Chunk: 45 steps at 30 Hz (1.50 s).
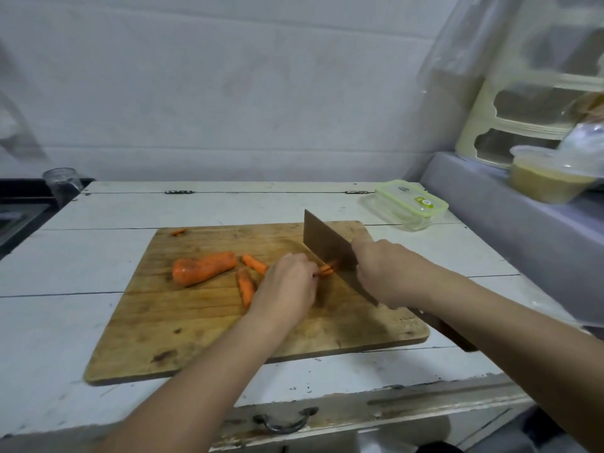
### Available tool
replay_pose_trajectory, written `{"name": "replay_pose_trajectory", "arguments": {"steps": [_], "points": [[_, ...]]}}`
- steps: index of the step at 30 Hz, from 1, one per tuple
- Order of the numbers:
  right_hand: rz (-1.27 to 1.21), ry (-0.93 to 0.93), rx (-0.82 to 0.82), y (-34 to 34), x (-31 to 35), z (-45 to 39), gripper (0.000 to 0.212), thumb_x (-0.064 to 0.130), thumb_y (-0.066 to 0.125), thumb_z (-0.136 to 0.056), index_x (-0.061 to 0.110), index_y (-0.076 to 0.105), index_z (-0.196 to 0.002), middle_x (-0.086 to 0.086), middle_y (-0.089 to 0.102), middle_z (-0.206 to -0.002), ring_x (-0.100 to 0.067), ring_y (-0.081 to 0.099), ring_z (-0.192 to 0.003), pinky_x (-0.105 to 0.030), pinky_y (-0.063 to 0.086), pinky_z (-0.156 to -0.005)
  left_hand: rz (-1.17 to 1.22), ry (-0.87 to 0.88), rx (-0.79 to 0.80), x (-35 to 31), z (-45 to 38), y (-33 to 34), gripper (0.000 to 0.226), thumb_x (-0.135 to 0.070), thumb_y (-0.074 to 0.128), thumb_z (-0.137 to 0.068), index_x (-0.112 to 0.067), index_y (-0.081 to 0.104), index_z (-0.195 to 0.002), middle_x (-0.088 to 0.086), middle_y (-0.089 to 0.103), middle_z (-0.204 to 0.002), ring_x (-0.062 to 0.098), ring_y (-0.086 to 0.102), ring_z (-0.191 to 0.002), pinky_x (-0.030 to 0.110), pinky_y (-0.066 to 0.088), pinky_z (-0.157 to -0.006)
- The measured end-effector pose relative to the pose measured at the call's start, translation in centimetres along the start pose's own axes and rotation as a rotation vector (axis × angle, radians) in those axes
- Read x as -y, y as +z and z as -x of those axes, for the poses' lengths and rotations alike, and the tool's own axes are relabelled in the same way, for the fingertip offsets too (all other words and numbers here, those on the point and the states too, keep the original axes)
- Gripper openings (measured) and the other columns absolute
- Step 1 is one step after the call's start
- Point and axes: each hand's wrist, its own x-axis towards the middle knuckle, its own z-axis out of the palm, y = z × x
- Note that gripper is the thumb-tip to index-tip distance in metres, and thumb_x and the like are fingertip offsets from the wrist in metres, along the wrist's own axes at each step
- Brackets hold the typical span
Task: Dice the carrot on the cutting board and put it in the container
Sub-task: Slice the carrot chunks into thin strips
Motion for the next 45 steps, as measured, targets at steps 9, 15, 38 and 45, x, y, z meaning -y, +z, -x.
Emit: {"name": "replay_pose_trajectory", "arguments": {"steps": [9,15,38,45], "points": [[-0.152,0.020,-0.037,-1.0,-0.9,-0.6,0.007,0.017,0.041,-0.102,0.022,0.042,-0.107,-0.008,0.061,-0.092,-0.020,0.067,-0.049,-0.036,0.055,-0.054,0.032,0.005,-0.001,-0.1,0.3,-0.2,0.027,-0.017,0.051,-0.102,-0.017,0.077,-0.110,0.000,0.063,-0.102,0.018,0.054,-0.101,0.039,0.052,-0.089],[-0.036,0.029,0.050,-0.3,0.1,0.8,0.017,0.013,0.044,-0.102,0.025,0.042,-0.113,-0.002,0.057,-0.090,-0.018,0.065,-0.064,-0.029,0.048,-0.049,0.032,0.006,0.006,-0.1,0.3,-0.2,0.023,-0.013,0.056,-0.099,-0.017,0.078,-0.106,0.001,0.059,-0.097,0.022,0.055,-0.099,0.040,0.051,-0.086],[-0.064,-0.009,0.026,-0.4,1.4,-1.1,0.015,0.009,0.048,-0.101,0.021,0.043,-0.107,-0.004,0.057,-0.078,-0.018,0.060,-0.050,-0.026,0.044,-0.046,0.027,-0.048,-0.006,-0.2,0.4,-0.5,0.019,-0.017,0.058,-0.098,-0.012,0.075,-0.090,0.002,0.062,-0.091,0.022,0.057,-0.093,0.036,0.050,-0.079],[-0.175,0.004,-0.060,-1.6,-0.4,-0.6,0.021,0.016,0.040,-0.102,0.027,0.039,-0.084,-0.010,0.062,-0.081,-0.021,0.066,-0.044,-0.035,0.053,-0.051,0.039,-0.042,0.013,-0.5,1.1,-0.7,0.027,-0.014,0.053,-0.094,-0.014,0.078,-0.103,0.003,0.065,-0.101,0.023,0.057,-0.105,0.040,0.050,-0.094]]}}
